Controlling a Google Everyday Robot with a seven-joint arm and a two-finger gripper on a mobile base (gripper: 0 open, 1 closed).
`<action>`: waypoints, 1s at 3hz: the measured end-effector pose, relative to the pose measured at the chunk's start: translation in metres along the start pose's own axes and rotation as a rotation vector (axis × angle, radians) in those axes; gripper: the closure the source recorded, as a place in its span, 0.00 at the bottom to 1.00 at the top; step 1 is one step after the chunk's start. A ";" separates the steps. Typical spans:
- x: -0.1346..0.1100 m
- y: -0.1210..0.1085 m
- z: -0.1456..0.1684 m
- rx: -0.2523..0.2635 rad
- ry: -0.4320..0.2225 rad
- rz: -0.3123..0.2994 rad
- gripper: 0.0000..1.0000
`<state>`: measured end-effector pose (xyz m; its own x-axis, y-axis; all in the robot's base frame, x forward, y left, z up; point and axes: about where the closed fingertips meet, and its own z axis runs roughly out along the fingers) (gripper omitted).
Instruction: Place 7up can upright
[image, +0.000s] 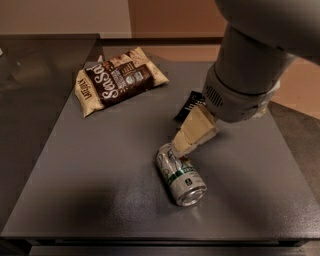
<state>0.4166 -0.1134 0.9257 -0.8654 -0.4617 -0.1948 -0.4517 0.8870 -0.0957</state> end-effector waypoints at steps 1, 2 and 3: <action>-0.001 0.020 0.022 -0.050 0.049 -0.001 0.00; -0.007 0.038 0.041 -0.080 0.095 -0.003 0.00; -0.013 0.051 0.058 -0.091 0.134 0.001 0.00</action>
Offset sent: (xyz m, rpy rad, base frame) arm -0.0022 0.0578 -0.0682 0.0260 0.2063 0.0103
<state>0.4171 -0.0616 0.8662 -0.8843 -0.4627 -0.0623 -0.4633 0.8862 -0.0055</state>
